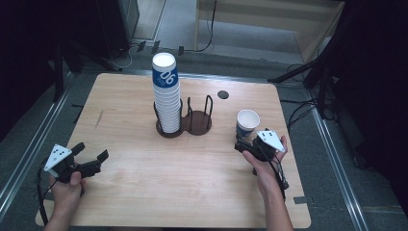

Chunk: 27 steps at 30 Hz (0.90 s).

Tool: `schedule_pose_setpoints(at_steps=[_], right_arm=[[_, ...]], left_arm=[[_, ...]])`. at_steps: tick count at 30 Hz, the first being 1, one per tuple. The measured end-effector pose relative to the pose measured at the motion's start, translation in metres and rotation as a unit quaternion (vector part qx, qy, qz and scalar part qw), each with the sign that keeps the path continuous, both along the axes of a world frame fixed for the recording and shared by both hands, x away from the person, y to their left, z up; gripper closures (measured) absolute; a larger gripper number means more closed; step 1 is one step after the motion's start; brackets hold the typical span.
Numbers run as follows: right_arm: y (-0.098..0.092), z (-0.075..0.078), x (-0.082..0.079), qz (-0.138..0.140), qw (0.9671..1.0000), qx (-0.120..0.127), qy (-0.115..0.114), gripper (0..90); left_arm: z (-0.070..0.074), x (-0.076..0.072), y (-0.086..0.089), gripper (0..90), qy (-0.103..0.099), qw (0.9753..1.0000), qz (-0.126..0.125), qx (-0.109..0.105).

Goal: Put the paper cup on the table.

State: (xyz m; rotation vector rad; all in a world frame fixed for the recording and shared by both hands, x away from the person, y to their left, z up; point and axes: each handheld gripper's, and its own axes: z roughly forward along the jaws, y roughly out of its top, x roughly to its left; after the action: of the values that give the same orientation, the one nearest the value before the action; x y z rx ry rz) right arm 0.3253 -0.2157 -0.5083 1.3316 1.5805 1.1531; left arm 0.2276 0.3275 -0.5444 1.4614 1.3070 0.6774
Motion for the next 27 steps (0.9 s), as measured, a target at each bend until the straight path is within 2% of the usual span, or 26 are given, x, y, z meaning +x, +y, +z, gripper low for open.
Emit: schedule_pose_setpoints(at_steps=[6, 16, 20, 27], right_arm=[[-0.007, 0.002, -0.019, 0.001, 0.9999, -0.005, -0.009, 0.0], [-0.02, 0.001, -0.045, -0.003, 0.9998, 0.008, -0.017, 0.0], [-0.03, -0.004, -0.052, -0.019, 0.9997, 0.0, -0.014, 0.0], [-0.045, -0.015, -0.062, -0.037, 0.9993, 0.007, -0.006, 0.0]], left_arm=[[0.0, 0.0, 0.0, 1.8, 0.0, 1.0, 0.0, 0.002], [0.0, 0.0, -0.001, 1.9, 0.0, 1.0, -0.001, 0.005], [0.0, -0.001, -0.002, 1.9, 0.001, 1.0, -0.002, 0.007], [0.0, -0.001, -0.002, 1.9, 0.001, 1.0, -0.002, 0.008]])
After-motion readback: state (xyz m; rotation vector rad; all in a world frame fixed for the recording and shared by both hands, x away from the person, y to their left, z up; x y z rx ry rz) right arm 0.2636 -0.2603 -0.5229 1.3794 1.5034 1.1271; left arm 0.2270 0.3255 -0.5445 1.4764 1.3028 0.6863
